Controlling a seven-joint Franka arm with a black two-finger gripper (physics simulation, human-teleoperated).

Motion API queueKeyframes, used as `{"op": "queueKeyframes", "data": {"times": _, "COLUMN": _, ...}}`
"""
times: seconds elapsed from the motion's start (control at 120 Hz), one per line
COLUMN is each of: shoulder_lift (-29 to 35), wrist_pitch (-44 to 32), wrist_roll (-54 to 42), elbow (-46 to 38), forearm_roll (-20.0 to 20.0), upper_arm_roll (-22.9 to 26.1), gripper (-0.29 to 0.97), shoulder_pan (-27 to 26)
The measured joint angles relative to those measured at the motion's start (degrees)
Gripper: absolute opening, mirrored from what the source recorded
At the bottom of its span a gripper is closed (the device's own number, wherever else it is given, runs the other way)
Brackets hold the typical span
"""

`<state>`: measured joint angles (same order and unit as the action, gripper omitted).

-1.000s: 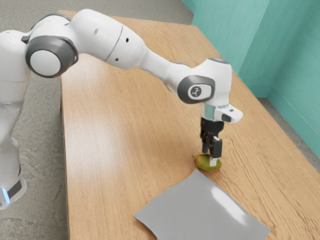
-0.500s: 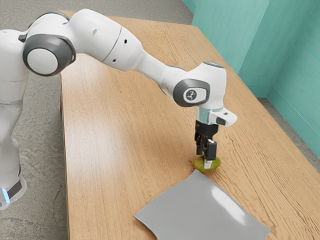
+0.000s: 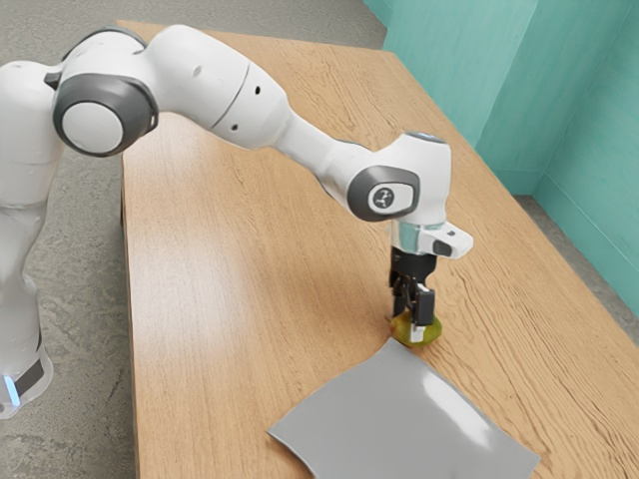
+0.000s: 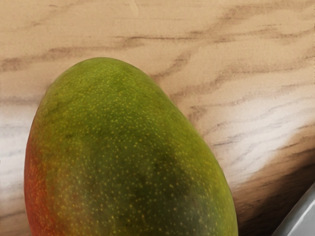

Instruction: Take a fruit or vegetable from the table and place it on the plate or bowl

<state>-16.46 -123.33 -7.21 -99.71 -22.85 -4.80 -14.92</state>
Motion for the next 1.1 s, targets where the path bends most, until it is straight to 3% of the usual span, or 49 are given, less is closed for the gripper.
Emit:
{"op": "queueKeyframes", "data": {"times": 0.583, "shoulder_lift": -1.4, "wrist_pitch": -0.7, "wrist_roll": 0.1, "elbow": -0.1, "forearm_roll": -0.4, "upper_arm_roll": 0.1, "gripper": 0.65, "shoulder_pan": -0.2}}
{"op": "queueKeyframes", "data": {"times": 0.933, "shoulder_lift": -0.8, "wrist_pitch": -1.6, "wrist_roll": 1.2, "elbow": 0.2, "forearm_roll": 0.6, "upper_arm_roll": -0.5, "gripper": 0.33, "shoulder_pan": -0.1}}
{"op": "queueKeyframes", "data": {"times": 1.1, "shoulder_lift": 2.7, "wrist_pitch": -2.5, "wrist_roll": 2.7, "elbow": 0.3, "forearm_roll": 2.9, "upper_arm_roll": -0.6, "gripper": 0.33, "shoulder_pan": -0.5}}
